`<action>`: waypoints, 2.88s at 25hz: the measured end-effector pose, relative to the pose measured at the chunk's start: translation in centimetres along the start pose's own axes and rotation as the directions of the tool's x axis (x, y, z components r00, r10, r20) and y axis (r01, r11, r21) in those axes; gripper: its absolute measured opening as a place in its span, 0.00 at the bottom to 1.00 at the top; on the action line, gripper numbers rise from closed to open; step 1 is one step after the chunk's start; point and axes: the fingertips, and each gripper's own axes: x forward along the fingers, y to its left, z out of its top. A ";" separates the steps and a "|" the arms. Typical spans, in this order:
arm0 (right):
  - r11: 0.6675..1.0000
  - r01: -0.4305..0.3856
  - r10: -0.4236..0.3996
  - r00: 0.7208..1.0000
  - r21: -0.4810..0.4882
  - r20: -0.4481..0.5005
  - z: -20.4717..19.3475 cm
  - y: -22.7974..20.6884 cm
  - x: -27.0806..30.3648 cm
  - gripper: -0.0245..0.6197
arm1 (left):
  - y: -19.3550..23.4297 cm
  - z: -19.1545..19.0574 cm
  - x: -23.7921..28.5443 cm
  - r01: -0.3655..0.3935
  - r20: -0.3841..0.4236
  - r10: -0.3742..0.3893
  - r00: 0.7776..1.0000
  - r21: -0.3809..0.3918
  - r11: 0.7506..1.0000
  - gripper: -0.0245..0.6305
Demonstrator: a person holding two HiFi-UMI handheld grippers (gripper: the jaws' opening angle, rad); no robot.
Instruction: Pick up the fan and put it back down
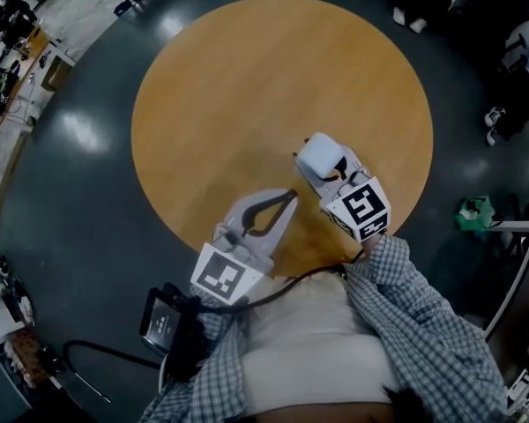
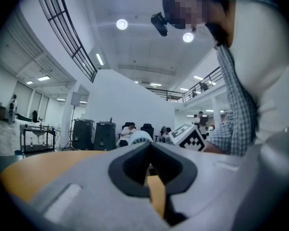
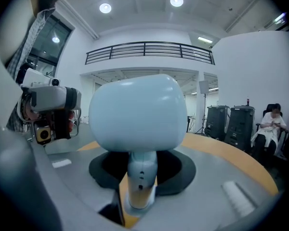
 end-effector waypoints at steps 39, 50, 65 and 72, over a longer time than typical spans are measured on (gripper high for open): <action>1.000 0.010 -0.011 0.999 0.019 0.030 1.1 0.9 -0.5 0.23 | -0.7 0.8 -1.2 -0.015 0.040 0.016 0.999 -0.016 1.000 0.04; 0.999 -0.030 0.030 0.999 0.028 0.022 -0.4 1.4 0.7 0.23 | -0.3 -0.2 -1.8 -0.048 0.004 0.048 0.999 -0.038 0.998 0.04; 0.992 -0.110 0.110 0.994 0.062 0.005 -5.1 2.2 4.0 0.23 | 0.4 -4.9 -2.2 -0.083 -0.093 0.074 0.993 -0.096 0.992 0.04; 0.990 -0.121 0.120 0.993 0.070 0.014 -5.7 2.2 5.1 0.23 | 0.7 -5.8 -2.5 -0.106 -0.103 0.092 0.990 -0.141 0.984 0.04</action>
